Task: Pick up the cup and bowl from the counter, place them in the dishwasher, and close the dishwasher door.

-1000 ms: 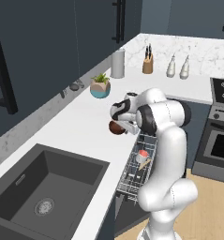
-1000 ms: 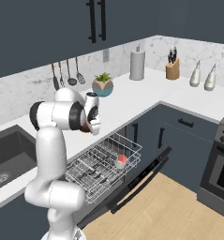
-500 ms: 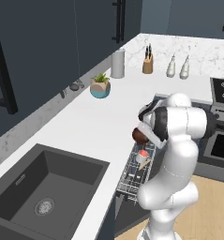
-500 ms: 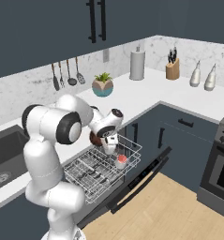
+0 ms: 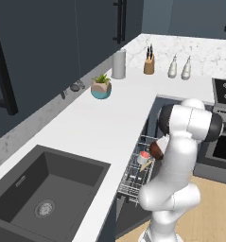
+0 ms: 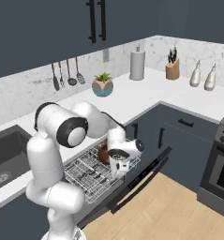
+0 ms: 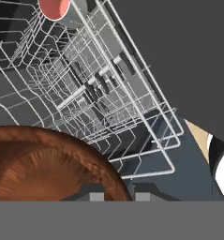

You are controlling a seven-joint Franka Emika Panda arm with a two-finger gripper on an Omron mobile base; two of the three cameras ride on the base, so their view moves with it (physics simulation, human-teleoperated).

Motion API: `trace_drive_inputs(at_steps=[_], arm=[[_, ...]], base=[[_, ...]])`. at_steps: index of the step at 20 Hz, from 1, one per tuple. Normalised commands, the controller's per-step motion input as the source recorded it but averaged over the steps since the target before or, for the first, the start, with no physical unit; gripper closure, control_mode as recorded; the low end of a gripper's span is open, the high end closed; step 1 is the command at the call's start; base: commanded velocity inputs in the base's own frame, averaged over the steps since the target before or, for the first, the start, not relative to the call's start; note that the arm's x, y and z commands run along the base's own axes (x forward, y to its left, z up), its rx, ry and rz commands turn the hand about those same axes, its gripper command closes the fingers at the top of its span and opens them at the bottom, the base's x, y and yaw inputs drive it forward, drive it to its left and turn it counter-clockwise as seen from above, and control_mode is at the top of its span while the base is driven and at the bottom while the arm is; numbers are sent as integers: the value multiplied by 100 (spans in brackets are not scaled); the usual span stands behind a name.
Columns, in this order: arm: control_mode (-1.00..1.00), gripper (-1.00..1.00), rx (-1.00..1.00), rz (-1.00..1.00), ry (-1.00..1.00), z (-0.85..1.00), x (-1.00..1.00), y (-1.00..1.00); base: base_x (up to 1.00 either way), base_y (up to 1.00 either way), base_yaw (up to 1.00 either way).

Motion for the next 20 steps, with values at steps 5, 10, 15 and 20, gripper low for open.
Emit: trace_drive_inputs(at_steps=[5,10,15,20], arm=[[-100,100,27,-1,6,-61,13,14],[-100,100,17,-3,9,-50,37,38],[-100,100,12,-4,11,-33,53,50],[-100,100,6,-12,17,-31,41,37]], base=[[0,0,0],[0,0,0],[0,0,0],[0,0,0]])
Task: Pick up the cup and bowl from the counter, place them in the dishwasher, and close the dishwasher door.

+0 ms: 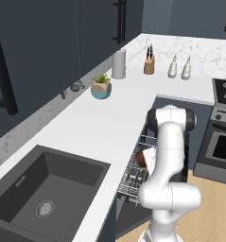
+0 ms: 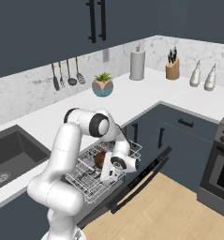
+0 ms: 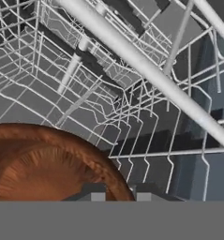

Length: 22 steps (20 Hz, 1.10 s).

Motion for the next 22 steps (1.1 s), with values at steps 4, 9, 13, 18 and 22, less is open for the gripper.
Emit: trace_drive_inputs(at_steps=[4,9,13,18,22], arm=[[-100,100,0,-21,18,-27,17,26],[-100,100,-2,-21,19,-21,12,25],[-100,100,-11,-21,21,-21,5,21],[-100,-100,-11,-19,22,-7,0,7],[-100,-100,0,-11,7,8,-20,-22]], base=[[0,0,0],[0,0,0],[0,0,0],[0,0,0],[0,0,0]])
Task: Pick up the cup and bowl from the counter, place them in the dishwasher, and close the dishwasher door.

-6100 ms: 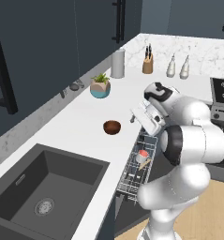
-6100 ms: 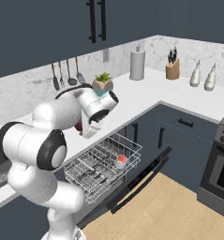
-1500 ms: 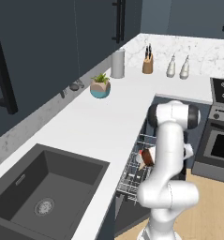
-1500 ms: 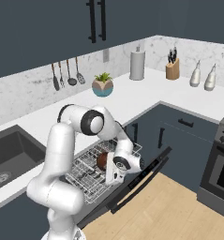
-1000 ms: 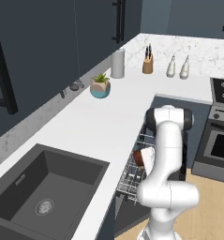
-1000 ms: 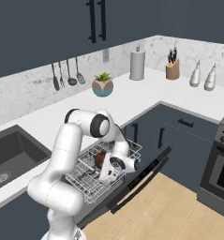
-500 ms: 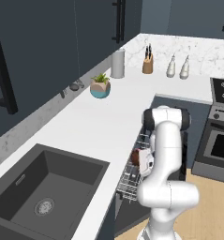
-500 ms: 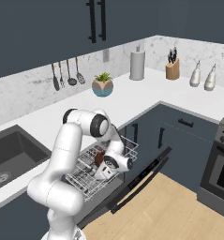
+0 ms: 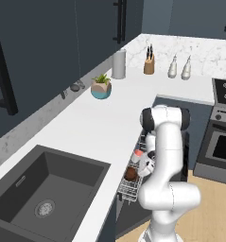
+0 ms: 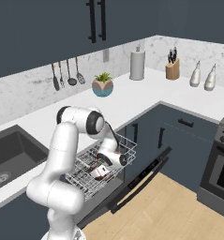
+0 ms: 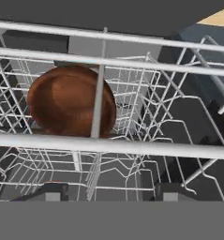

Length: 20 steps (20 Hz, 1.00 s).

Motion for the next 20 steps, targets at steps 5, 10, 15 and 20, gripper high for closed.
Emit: trace_drive_inputs(at_steps=[5,10,15,20], arm=[[-100,-100,0,-7,0,54,-35,-32],[-100,-100,8,-1,-5,100,-55,-50],[-100,-100,15,-1,-2,100,-37,-69],[-100,-100,17,-2,1,100,-28,-97]], base=[[0,0,0],[0,0,0],[0,0,0],[0,0,0]])
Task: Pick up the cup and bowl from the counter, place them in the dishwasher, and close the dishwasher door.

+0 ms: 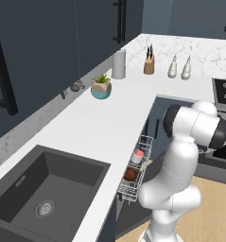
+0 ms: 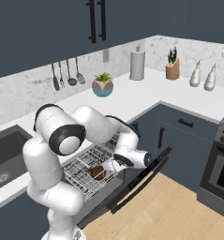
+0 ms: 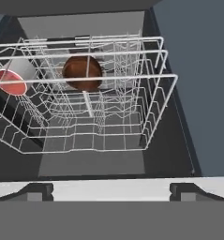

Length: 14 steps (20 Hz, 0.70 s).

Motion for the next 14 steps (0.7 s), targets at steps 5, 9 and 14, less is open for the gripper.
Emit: trace_drive_inputs(at_steps=[5,9,14], arm=[[-100,-100,18,-4,2,74,-35,-100],[-100,-100,16,-5,0,-13,-46,-100],[-100,-100,21,-2,-2,-62,-61,-100]], base=[[0,0,0],[0,0,0],[0,0,0]])
